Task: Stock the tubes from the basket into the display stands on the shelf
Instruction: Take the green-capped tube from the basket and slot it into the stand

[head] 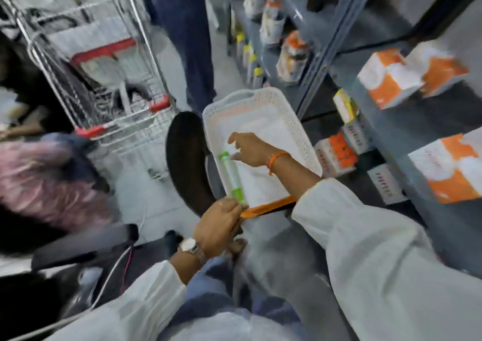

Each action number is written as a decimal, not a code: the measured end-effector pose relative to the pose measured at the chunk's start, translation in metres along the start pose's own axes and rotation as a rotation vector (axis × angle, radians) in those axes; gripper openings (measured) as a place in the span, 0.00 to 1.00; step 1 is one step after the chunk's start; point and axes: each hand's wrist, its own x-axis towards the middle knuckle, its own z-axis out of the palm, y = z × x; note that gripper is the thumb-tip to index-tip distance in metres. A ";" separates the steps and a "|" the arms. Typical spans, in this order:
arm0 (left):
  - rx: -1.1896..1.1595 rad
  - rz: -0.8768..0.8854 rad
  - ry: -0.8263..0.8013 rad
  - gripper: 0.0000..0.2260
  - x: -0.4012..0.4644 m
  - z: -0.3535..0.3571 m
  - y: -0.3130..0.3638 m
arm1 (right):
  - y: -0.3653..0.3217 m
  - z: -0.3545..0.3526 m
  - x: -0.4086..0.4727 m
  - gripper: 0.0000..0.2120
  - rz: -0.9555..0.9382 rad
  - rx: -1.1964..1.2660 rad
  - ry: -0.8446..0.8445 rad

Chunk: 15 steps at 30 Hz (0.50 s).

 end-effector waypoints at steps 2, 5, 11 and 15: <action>0.014 -0.014 -0.031 0.18 0.001 -0.001 -0.001 | 0.002 0.019 0.016 0.22 0.011 -0.003 -0.030; 0.031 -0.053 -0.050 0.19 0.005 0.000 0.002 | 0.006 0.037 0.033 0.21 0.016 -0.005 -0.050; 0.024 -0.079 0.038 0.11 0.009 0.001 0.002 | 0.015 0.046 0.041 0.17 0.014 0.055 0.015; 0.026 -0.063 0.062 0.10 0.012 -0.003 0.005 | 0.020 0.035 0.031 0.13 0.043 0.223 0.079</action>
